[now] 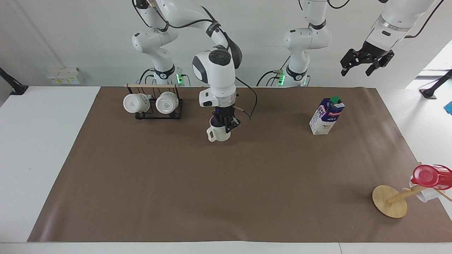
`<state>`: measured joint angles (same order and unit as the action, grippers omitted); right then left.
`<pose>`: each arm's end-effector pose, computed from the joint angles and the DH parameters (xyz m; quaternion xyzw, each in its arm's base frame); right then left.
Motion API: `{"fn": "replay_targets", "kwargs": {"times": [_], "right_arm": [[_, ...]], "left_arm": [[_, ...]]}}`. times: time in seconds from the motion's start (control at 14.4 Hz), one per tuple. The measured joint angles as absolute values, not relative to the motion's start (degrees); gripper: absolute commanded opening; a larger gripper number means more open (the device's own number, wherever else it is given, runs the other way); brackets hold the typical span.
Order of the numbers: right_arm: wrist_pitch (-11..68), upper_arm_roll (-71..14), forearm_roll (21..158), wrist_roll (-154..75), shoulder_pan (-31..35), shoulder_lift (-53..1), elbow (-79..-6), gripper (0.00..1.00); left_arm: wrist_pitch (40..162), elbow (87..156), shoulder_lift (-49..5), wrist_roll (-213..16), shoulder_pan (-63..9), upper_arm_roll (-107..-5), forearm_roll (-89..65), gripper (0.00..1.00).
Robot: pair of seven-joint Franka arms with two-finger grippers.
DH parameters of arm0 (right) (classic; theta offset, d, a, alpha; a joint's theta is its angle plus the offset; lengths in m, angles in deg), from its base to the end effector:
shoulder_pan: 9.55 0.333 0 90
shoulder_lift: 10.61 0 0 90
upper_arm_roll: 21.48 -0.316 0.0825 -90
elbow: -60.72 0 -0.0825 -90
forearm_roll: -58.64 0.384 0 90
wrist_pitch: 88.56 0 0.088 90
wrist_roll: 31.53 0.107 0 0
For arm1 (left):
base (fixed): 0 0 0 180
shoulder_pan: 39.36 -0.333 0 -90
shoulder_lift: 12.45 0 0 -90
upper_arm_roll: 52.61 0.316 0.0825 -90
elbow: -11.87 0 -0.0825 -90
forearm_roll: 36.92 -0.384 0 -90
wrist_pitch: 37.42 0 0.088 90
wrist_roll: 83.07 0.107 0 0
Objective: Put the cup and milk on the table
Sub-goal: 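Lift the white mug with the right gripper toward the table center, then lower the mug with the right gripper while the left gripper grasps the carton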
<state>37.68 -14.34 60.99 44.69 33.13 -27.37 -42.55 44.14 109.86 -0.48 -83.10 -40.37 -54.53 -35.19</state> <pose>0.5189 0.3793 0.3955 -0.9335 0.3542 -0.0316 0.0456 0.4718 -0.0130 0.6546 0.9991 -0.0088 -0.0391 0.0112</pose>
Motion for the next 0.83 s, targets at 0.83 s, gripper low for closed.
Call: {"fn": "replay_targets", "kwargs": {"times": [0.83], "right_arm": [[37.6, -14.1, 59.1, 46.8, 35.9, -32.5, -39.1, 0.0]], "left_arm": [[44.1, 110.0, -0.5, -83.0, -40.4, -54.6, -35.2, 1.0]]}}
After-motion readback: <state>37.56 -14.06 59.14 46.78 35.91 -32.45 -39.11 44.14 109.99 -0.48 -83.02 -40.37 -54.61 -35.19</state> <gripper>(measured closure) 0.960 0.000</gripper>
